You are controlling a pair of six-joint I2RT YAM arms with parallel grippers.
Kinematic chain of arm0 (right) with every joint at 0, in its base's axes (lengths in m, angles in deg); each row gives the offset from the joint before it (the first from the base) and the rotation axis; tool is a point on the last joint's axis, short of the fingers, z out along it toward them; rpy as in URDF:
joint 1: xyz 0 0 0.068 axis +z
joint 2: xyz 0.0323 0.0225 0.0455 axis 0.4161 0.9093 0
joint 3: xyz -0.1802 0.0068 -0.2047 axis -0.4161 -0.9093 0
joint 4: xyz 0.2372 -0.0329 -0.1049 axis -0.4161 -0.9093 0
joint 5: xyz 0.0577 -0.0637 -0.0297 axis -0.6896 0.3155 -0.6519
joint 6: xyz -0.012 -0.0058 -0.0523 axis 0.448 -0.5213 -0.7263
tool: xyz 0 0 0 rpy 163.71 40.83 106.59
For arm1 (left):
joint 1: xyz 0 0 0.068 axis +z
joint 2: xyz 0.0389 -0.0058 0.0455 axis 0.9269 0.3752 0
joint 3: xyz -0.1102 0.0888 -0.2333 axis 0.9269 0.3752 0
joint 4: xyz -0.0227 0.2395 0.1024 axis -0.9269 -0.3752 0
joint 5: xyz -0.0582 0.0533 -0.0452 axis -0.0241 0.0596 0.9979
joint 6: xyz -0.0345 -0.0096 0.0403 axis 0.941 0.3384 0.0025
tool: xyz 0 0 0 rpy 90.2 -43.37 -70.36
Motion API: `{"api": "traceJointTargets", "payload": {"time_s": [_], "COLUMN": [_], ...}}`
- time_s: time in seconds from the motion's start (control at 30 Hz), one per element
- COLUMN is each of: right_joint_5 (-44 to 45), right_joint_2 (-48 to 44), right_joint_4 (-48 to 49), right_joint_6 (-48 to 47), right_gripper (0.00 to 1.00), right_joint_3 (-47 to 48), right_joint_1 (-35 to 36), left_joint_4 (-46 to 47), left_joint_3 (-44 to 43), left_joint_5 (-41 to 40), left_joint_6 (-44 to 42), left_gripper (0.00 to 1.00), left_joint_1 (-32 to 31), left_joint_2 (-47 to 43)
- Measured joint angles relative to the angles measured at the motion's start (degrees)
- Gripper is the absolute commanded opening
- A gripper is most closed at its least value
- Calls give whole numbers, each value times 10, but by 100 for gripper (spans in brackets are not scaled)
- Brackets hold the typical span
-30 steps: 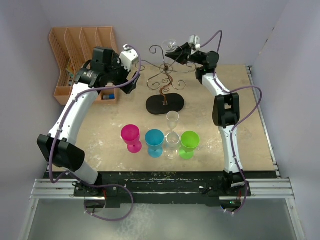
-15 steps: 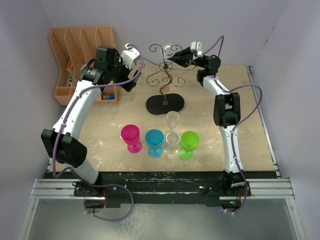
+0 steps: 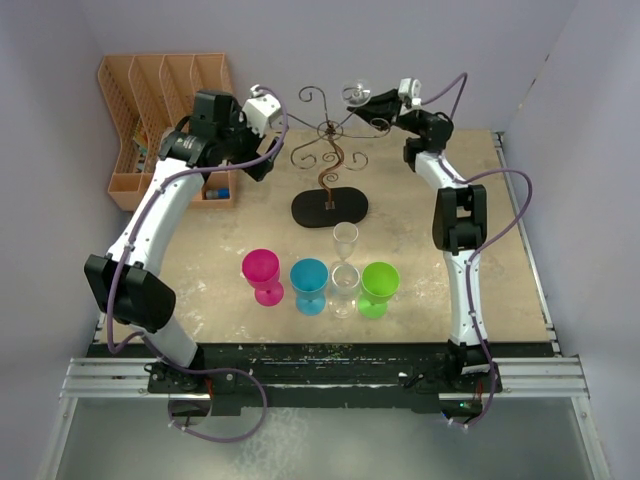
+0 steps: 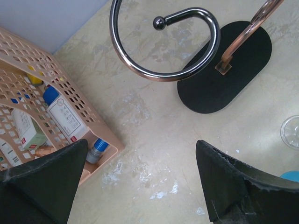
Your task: Place the wine glass upside down on the wine glass rack
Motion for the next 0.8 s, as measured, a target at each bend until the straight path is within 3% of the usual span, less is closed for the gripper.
{"api": "traceJointTargets", "payload": {"time_s": [0.67, 0.8], "right_joint_5": [45, 48], "right_joint_2": [15, 16], "right_joint_4": [-83, -80], "right_joint_6": [-28, -29], "right_gripper": [0, 21], "right_joint_3": [12, 12], "right_joint_1": [21, 24], "left_joint_4": [-12, -15], "left_joint_3": [33, 61], "left_joint_5": [57, 45], "left_joint_6": [-9, -9], "left_gripper": [100, 100], "left_joint_1": [0, 0], "left_joint_2": [-41, -71]}}
